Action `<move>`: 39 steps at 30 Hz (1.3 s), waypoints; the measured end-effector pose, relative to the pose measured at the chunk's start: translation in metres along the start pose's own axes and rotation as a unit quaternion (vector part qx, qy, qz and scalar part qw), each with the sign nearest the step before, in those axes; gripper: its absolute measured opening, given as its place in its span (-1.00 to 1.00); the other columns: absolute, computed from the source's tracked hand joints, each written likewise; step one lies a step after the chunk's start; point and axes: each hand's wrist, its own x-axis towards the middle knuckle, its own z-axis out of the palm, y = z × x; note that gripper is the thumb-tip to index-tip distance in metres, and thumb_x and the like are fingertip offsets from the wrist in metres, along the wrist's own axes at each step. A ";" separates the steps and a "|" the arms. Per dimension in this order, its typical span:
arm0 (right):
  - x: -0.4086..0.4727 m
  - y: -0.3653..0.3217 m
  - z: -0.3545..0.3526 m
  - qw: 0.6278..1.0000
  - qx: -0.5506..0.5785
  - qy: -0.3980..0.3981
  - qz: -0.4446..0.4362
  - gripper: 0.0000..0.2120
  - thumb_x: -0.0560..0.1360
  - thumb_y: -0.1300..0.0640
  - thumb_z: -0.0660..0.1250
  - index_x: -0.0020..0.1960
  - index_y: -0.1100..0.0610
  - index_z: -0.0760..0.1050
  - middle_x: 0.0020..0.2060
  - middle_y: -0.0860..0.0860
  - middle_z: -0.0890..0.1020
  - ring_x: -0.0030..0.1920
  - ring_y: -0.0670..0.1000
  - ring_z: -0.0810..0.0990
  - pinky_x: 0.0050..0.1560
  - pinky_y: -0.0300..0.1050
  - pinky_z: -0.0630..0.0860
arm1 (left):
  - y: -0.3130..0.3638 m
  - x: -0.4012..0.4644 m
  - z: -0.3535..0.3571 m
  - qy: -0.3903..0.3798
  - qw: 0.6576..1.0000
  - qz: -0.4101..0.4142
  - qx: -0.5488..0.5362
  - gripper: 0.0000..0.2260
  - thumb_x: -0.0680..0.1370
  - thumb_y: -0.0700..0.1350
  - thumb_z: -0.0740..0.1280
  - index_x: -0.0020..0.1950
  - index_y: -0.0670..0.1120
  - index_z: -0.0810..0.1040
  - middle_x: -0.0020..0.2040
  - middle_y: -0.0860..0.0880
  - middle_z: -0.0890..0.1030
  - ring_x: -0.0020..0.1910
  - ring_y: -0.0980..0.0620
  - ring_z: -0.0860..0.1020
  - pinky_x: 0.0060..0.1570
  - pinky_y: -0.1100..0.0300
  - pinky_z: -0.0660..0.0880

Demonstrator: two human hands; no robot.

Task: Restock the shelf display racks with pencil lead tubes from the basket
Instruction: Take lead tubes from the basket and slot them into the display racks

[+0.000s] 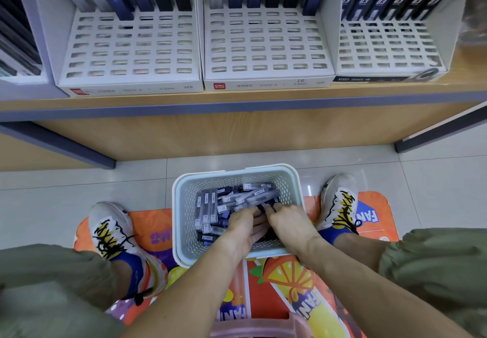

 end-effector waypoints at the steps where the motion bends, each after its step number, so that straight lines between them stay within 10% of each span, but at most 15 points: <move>1: -0.004 -0.002 0.000 0.999 0.023 0.034 0.018 -0.52 0.51 0.30 0.32 0.43 0.23 0.37 0.13 0.11 0.62 0.07 0.17 0.66 0.03 -0.01 0.54 | 0.002 -0.001 0.000 -0.009 1.000 -0.007 -0.003 -0.74 0.68 -0.09 0.27 0.15 -0.29 0.58 -0.11 -0.21 0.70 -0.20 -0.09 0.66 -0.14 0.09 0.62; 5: -0.015 -0.012 0.007 0.973 0.154 0.165 0.046 -0.58 0.29 0.20 0.56 0.14 0.08 0.67 -0.26 -0.03 0.67 -0.34 0.04 0.66 -0.40 -0.13 0.53 | 0.009 -0.011 -0.004 -0.072 0.996 -0.032 -0.041 -0.71 0.64 0.00 0.36 -0.08 -0.23 0.58 -0.39 -0.12 0.63 -0.45 -0.01 0.62 -0.32 0.12 0.60; 11: -0.018 -0.018 -0.004 0.882 0.421 0.198 0.075 -0.70 0.54 -0.05 0.36 0.21 0.04 0.63 -0.03 -0.02 0.71 -0.04 -0.01 0.67 0.00 -0.09 0.60 | 0.018 -0.012 -0.023 -0.077 0.995 0.001 -0.068 -0.85 0.68 -0.12 0.28 0.01 -0.18 0.56 -0.28 -0.12 0.65 -0.33 -0.07 0.64 -0.18 0.01 0.62; 21: 0.051 0.001 0.017 0.975 0.198 0.062 0.076 -0.34 0.49 0.42 0.30 0.55 0.13 0.31 0.36 0.11 0.51 0.36 0.19 0.46 0.38 0.00 0.41 | 0.028 -0.009 -0.052 -0.047 0.998 0.036 -0.035 -0.88 0.59 -0.22 0.17 -0.01 -0.10 0.50 -0.39 0.00 0.38 -0.53 0.04 0.27 -0.52 0.24 0.25; 30: 0.054 0.004 0.026 0.979 0.177 0.082 0.054 -0.79 0.57 0.22 0.33 0.18 0.09 0.57 0.17 0.03 0.59 0.21 0.10 0.48 0.24 -0.05 0.43 | 0.034 -0.008 -0.076 -0.006 0.997 0.042 -0.068 -0.78 0.62 -0.16 0.12 0.01 -0.13 0.57 -0.31 -0.09 0.57 -0.38 -0.07 0.50 -0.33 0.13 0.48; 39: 0.023 -0.006 -0.077 0.768 0.625 0.046 0.134 -0.86 0.46 0.16 0.56 -0.03 0.12 0.63 -0.16 0.08 0.70 -0.21 -0.04 0.63 -0.07 -0.17 0.60 | 0.055 -0.053 -0.077 -0.118 0.992 0.029 -0.020 -0.73 0.70 -0.03 0.20 0.33 -0.10 0.54 0.16 -0.26 0.68 0.07 -0.24 0.67 0.09 -0.21 0.62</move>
